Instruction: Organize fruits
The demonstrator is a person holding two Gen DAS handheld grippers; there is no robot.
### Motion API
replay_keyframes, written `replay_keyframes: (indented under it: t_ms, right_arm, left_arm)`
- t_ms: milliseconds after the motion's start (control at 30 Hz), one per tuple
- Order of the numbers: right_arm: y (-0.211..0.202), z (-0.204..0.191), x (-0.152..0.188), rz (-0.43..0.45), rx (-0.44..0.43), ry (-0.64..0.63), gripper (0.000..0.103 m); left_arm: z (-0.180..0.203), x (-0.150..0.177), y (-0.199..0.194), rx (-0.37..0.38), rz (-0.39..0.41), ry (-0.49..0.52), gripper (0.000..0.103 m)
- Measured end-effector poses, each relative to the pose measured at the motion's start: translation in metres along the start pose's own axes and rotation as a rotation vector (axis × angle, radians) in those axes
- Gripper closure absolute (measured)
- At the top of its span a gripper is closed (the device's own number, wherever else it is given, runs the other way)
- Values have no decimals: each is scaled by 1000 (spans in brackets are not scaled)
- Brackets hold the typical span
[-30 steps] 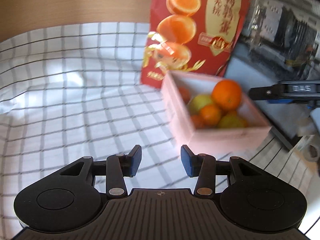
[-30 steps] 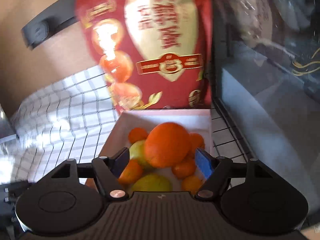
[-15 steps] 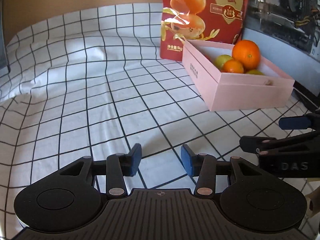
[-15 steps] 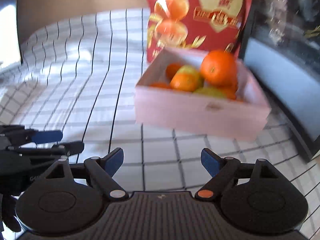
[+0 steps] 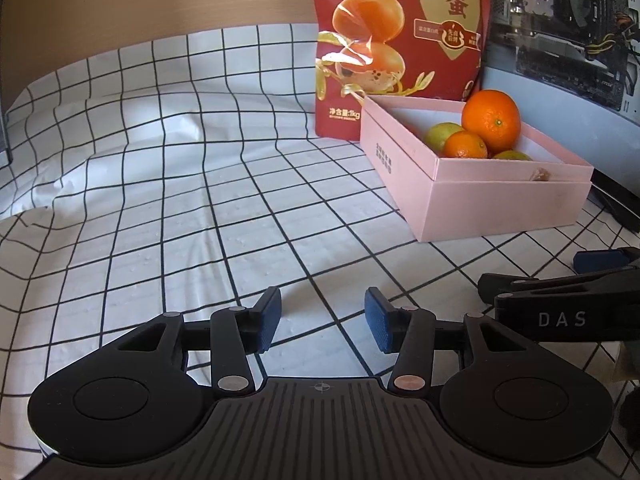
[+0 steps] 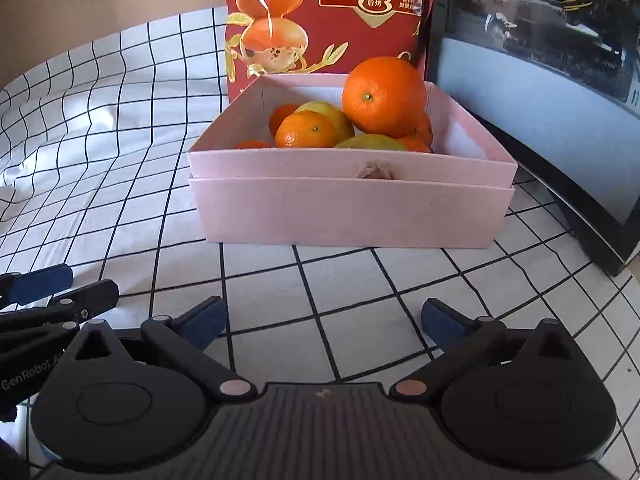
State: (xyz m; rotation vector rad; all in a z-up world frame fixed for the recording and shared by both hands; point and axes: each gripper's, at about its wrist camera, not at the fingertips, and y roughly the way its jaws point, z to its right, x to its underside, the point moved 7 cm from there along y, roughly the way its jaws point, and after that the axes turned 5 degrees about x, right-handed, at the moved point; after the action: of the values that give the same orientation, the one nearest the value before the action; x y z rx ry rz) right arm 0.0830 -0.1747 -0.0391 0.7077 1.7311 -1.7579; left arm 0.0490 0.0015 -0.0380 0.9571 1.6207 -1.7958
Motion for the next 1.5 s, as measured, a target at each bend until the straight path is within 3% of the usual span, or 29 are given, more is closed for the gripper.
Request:
replay_keyframes:
  t_ms: [67,1500]
  right_arm:
    - [0,0,1,32,2,4,0]
    - [0,-1,-1,32,0,4,0]
  left_arm:
    - [0,0,0,2,0,-3,51]
    - [0,-1,4,10,0,-9,51]
